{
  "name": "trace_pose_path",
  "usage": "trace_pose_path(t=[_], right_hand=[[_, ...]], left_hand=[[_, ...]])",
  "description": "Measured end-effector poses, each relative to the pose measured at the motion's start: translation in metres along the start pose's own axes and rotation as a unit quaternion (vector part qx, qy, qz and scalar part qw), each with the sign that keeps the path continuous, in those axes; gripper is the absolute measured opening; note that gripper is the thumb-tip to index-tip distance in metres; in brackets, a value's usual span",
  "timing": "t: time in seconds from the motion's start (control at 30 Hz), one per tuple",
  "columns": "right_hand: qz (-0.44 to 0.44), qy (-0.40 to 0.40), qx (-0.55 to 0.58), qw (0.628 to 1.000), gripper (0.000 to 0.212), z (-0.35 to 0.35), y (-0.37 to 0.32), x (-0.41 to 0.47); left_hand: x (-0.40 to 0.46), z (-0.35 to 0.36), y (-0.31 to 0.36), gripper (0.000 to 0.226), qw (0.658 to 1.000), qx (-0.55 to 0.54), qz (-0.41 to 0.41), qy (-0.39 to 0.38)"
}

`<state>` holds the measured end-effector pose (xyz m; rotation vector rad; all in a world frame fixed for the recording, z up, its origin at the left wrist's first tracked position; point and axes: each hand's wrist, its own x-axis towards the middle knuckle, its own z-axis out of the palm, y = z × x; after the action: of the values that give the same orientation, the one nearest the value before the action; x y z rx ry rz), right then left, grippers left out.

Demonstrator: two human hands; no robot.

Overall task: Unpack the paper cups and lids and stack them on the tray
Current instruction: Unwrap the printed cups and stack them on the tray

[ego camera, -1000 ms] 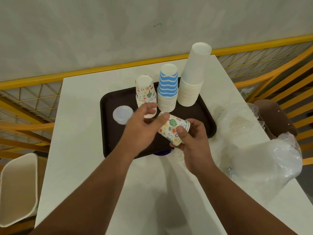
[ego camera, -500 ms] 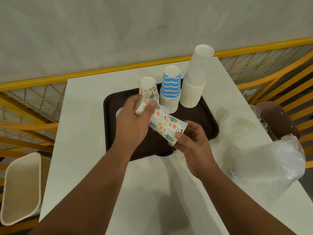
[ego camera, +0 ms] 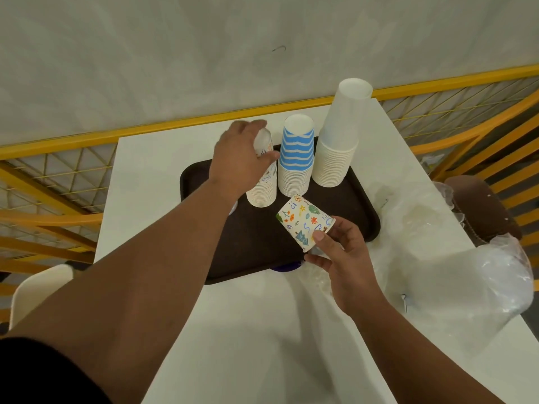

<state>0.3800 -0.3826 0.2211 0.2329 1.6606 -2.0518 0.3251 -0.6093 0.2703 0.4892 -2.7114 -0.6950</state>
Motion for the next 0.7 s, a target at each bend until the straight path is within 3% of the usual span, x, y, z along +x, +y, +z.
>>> trace_pose_path(t=[0.1, 0.17, 0.27, 0.33, 0.4, 0.47, 0.5, 0.6, 0.67, 0.7], right_hand=[[0.001, -0.001, 0.003, 1.0, 0.04, -0.001, 0.0, -0.002], [0.001, -0.009, 0.01, 1.0, 0.047, -0.001, -0.003, -0.001], [-0.005, -0.024, 0.026, 0.999, 0.052, 0.002, -0.008, -0.001], [-0.015, -0.043, 0.038, 0.998, 0.054, 0.005, -0.008, -0.001], [-0.025, -0.067, 0.032, 0.997, 0.054, 0.01, -0.007, -0.002], [-0.033, -0.096, 0.005, 0.995, 0.054, 0.016, -0.005, -0.004], [-0.035, -0.113, -0.005, 0.993, 0.054, 0.019, -0.003, -0.005], [-0.034, -0.158, -0.056, 0.985, 0.052, 0.025, 0.003, -0.003], [-0.067, -0.148, -0.215, 0.963, 0.06, 0.028, 0.009, 0.01], [-0.094, -0.124, -0.322, 0.934, 0.064, 0.029, 0.014, 0.022]], left_hand=[[-0.006, 0.005, -0.005, 0.071, 0.999, -0.015, -0.037, -0.034], [-0.016, -0.003, 0.002, 0.072, 0.999, -0.026, -0.038, 0.017], [-0.055, -0.01, 0.021, 0.05, 0.972, -0.194, -0.098, 0.094], [-0.086, -0.005, 0.031, 0.042, 0.927, -0.332, -0.17, 0.024], [-0.11, 0.004, 0.036, 0.045, 0.855, -0.461, -0.228, -0.067], [-0.124, 0.006, 0.038, 0.043, 0.791, -0.546, -0.266, -0.075], [-0.127, 0.006, 0.036, 0.041, 0.78, -0.559, -0.276, -0.062], [-0.132, 0.004, 0.026, 0.038, 0.812, -0.503, -0.297, -0.005], [-0.131, -0.001, 0.016, 0.042, 0.859, -0.43, -0.277, 0.037], [-0.129, -0.004, 0.012, 0.043, 0.883, -0.39, -0.256, 0.054]])
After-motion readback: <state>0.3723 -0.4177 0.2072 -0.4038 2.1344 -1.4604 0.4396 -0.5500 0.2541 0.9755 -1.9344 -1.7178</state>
